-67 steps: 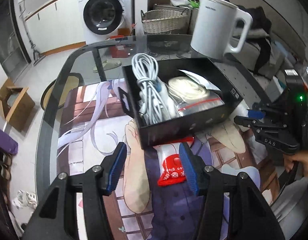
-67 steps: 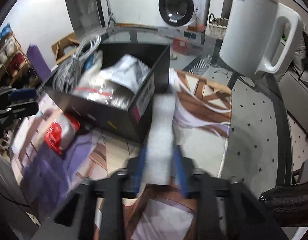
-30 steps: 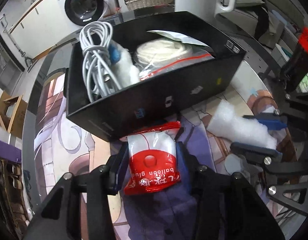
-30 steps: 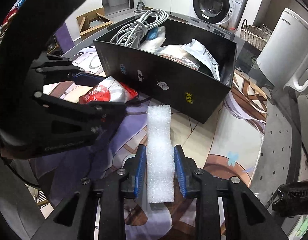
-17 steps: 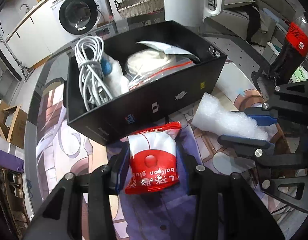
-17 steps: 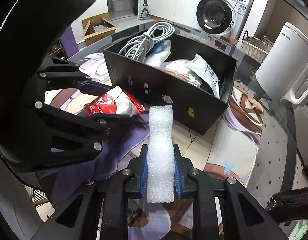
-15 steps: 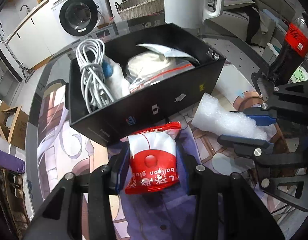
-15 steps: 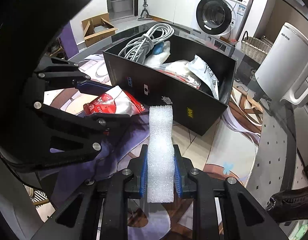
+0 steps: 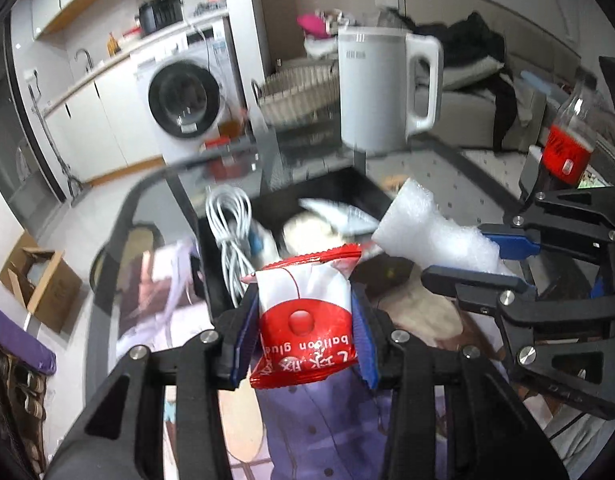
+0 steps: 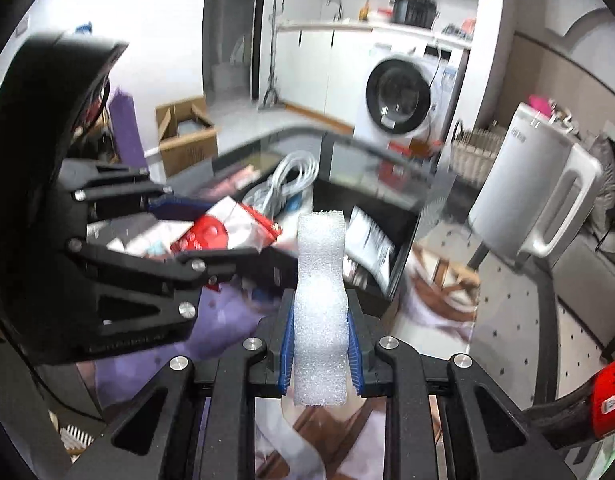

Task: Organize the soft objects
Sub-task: 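Lift the red packet and the foam strip with both tools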

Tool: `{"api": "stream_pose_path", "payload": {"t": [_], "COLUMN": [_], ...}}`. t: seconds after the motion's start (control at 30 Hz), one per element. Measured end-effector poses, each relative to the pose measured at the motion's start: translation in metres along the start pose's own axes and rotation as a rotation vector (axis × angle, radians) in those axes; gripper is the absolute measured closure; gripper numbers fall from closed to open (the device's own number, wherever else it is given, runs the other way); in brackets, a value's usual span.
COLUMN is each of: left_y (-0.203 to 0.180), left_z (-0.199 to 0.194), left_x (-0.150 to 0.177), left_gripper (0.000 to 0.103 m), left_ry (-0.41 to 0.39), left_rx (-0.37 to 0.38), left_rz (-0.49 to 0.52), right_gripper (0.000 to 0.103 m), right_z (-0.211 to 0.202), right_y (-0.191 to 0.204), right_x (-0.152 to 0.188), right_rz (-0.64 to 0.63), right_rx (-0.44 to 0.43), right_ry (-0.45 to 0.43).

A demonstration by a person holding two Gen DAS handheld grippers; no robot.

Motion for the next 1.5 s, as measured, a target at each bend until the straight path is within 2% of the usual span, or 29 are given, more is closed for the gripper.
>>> {"api": "stream_pose_path", "payload": {"t": [0.13,0.3,0.43,0.6,0.63,0.77,0.9,1.0,1.13,1.5], "left_y": [0.003,0.01,0.02,0.033,0.036,0.044,0.049,0.051,0.049,0.045], "left_z": [-0.022,-0.053,-0.069,-0.084,-0.087,-0.104,-0.118,-0.125,-0.13,-0.128], "left_x": [-0.009,-0.02,-0.024,-0.023,-0.023,-0.02,-0.019,-0.015,-0.014,-0.015], "left_gripper": [0.062,0.062,0.062,0.061,0.061,0.061,0.061,0.061,0.061,0.061], "left_ry": [-0.112,-0.26,-0.333,-0.417,-0.43,-0.503,-0.563,-0.59,-0.607,-0.606], "left_rx": [-0.005,-0.037,-0.072,-0.124,-0.128,-0.143,-0.151,-0.146,-0.144,-0.141], "left_rz": [-0.006,-0.023,-0.048,-0.074,-0.078,-0.103,-0.11,-0.112,-0.108,-0.114], "right_gripper": [0.081,0.081,0.081,0.081,0.081,0.081,0.081,0.081,0.081,0.081], "right_z": [-0.017,-0.051,-0.078,-0.102,-0.103,-0.101,-0.103,-0.111,-0.126,-0.127], "right_y": [-0.004,-0.005,-0.003,0.01,0.014,0.022,0.016,0.007,-0.002,0.003], "right_x": [-0.011,-0.024,-0.032,-0.032,-0.033,-0.032,-0.03,-0.029,-0.029,-0.03], "right_rz": [0.009,0.015,0.015,-0.018,-0.028,-0.043,-0.002,0.037,0.077,0.066], "right_rx": [0.02,0.055,0.073,0.069,0.047,0.056,0.063,0.1,0.132,0.126], "right_ry": [-0.087,-0.258,-0.375,-0.477,-0.48,-0.482,-0.502,-0.543,-0.604,-0.603]}}
Point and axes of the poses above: each gripper's, at about its wrist camera, not at the fingertips, and z roughly the way its jaws point, y to its left, x to its underside, the point moved 4 cm from there along z, roughly the way its jaws point
